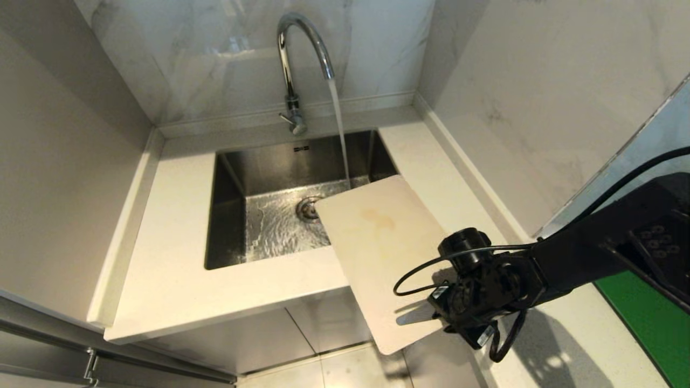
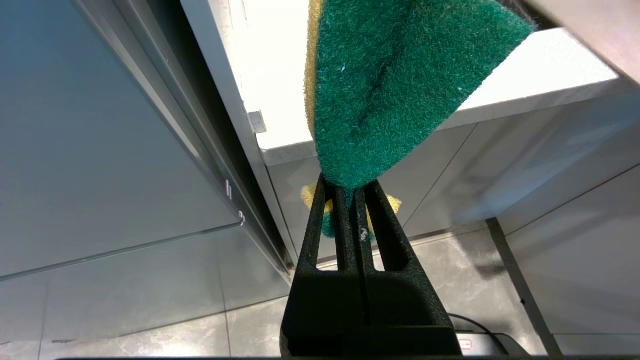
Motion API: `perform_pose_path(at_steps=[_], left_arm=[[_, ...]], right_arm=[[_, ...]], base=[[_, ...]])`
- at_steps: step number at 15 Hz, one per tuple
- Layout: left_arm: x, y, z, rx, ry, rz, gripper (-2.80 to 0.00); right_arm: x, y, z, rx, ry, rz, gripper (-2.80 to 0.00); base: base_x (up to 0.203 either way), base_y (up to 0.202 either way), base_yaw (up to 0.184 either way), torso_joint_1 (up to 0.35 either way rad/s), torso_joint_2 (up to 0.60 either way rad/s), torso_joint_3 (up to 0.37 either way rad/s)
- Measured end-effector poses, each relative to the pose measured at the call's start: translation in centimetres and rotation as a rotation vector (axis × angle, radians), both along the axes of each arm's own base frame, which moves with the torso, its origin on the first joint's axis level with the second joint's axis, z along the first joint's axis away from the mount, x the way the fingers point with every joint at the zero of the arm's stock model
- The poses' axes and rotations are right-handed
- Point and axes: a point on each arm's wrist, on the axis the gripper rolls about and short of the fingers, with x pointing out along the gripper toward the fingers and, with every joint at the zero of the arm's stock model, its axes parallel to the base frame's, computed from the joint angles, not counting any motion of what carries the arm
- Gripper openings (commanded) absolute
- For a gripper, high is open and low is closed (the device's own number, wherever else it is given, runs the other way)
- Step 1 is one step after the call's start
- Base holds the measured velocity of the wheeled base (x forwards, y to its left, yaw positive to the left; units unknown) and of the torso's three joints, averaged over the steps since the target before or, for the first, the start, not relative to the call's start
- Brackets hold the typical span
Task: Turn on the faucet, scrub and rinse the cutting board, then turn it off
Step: Pick up the cutting board
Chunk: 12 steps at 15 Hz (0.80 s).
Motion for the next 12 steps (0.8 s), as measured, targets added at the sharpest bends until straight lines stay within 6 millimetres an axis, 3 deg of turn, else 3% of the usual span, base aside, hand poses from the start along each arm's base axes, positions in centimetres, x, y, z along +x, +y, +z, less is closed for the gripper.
perform_pose_path(at_steps=[3, 12], left_arm=[[0.0, 0.0, 0.0, 0.0, 0.0, 0.0, -2.8], [0.0, 0.0, 0.0, 0.0, 0.0, 0.0, -2.8]], right_arm=[[-1.0, -0.3, 2.9, 0.018, -0.062, 0.008, -2.8], [-3.6, -1.0, 8.5, 0.088, -0.181, 0.032, -2.8]], base=[[0.0, 0.0, 0.0, 0.0, 0.0, 0.0], [0.0, 0.0, 0.0, 0.0, 0.0, 0.0]])
